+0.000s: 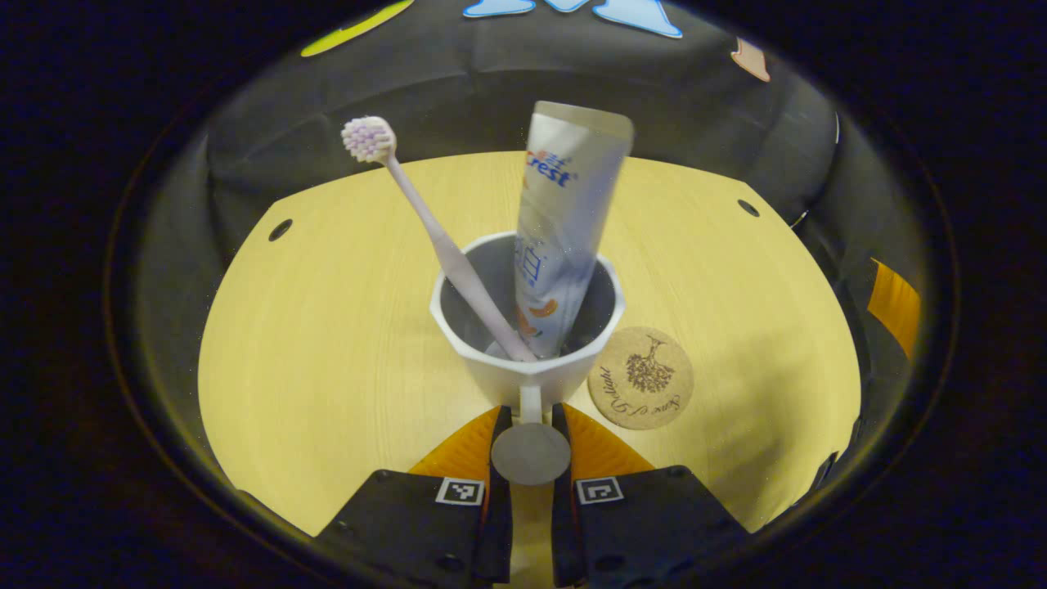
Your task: Put the toothbrush and toothpaste on the desktop into the cup, then pick up the cup and place it on the coaster on the desktop.
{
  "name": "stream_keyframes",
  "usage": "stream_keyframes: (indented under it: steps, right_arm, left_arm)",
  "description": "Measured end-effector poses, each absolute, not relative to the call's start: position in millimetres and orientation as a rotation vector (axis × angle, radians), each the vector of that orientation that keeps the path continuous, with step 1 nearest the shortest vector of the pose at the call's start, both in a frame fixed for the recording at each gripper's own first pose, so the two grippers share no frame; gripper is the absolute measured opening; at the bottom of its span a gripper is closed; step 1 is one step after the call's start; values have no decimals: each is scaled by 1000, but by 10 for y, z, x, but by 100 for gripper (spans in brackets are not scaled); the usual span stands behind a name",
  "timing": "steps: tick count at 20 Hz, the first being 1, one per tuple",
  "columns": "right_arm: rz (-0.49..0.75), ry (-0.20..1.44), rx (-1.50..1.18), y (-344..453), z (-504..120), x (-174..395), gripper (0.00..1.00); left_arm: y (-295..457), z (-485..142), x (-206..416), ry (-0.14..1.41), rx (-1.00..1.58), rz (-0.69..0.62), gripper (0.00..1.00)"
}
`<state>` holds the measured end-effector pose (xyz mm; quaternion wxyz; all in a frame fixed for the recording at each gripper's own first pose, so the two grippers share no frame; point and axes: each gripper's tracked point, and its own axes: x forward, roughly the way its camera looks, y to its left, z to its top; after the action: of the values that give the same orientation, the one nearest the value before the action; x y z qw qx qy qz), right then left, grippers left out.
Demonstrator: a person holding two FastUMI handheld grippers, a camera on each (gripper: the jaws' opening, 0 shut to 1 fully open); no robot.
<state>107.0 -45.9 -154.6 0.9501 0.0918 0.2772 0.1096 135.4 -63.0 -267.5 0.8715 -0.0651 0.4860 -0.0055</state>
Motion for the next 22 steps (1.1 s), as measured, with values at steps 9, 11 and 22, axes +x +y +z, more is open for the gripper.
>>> stream_keyframes:
  steps: [9,11,22]
  right_arm:
    - [203,570,192,-663,-1581,991,83]
    - [206,566,192,-680,-1569,974,84]
    - [202,561,188,-851,-1584,911,84]
  left_arm:
    - [-992,-2531,1343,967,-162,-67,22]
    - [-1047,-2490,1342,975,-177,-77,22]
    - [-1174,-2549,1419,978,-139,-87,23]
